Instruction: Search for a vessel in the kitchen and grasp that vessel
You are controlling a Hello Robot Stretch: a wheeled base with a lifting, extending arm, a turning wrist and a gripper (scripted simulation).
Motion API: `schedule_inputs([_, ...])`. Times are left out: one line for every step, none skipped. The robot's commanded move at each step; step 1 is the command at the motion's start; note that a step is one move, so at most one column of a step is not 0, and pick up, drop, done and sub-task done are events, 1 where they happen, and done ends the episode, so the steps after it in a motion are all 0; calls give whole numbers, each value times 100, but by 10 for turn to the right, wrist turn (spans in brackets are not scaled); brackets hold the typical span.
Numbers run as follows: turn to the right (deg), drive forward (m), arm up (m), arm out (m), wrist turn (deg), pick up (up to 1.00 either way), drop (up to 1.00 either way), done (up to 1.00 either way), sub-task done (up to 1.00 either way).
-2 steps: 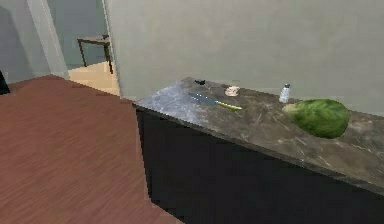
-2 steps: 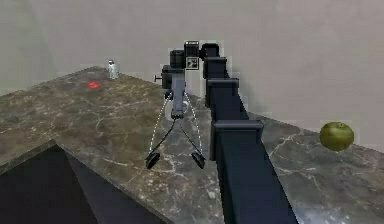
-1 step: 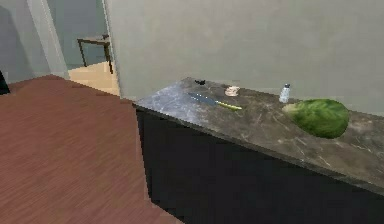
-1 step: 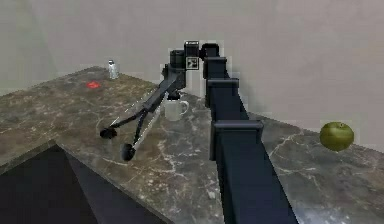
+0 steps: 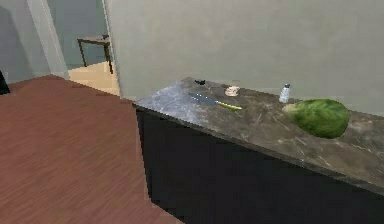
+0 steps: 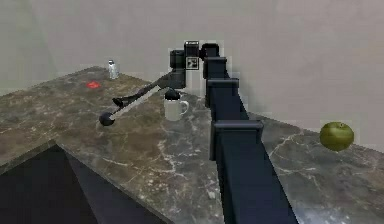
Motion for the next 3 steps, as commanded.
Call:
schedule_inputs([0,0,0,0,450,0,0,0,0])
schedule_inputs([0,0,0,0,330,0,0,0,0])
schedule_inputs([0,0,-16,0,0,0,0,0,0])
